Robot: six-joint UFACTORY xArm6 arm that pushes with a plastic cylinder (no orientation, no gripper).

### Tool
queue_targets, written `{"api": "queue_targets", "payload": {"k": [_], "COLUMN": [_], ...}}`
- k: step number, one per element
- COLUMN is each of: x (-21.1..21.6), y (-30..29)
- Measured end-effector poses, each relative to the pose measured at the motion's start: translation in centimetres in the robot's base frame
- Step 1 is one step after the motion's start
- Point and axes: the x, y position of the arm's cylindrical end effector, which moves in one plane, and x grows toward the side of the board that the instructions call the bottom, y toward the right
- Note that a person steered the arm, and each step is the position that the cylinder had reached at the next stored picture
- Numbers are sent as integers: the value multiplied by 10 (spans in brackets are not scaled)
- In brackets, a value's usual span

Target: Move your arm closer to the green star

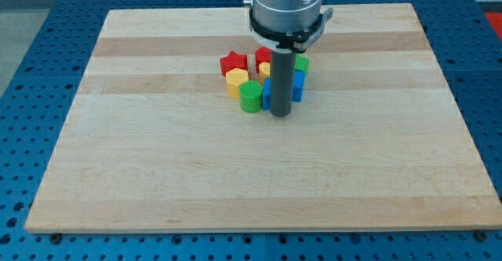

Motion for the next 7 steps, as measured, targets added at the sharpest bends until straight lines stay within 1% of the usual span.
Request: {"api": "queue_targets", "payload": {"k": [1, 3, 4, 5, 6, 7], "x": [0, 17, 18, 15, -9, -45], "y": [-1, -37, -1, 60, 103, 114]}}
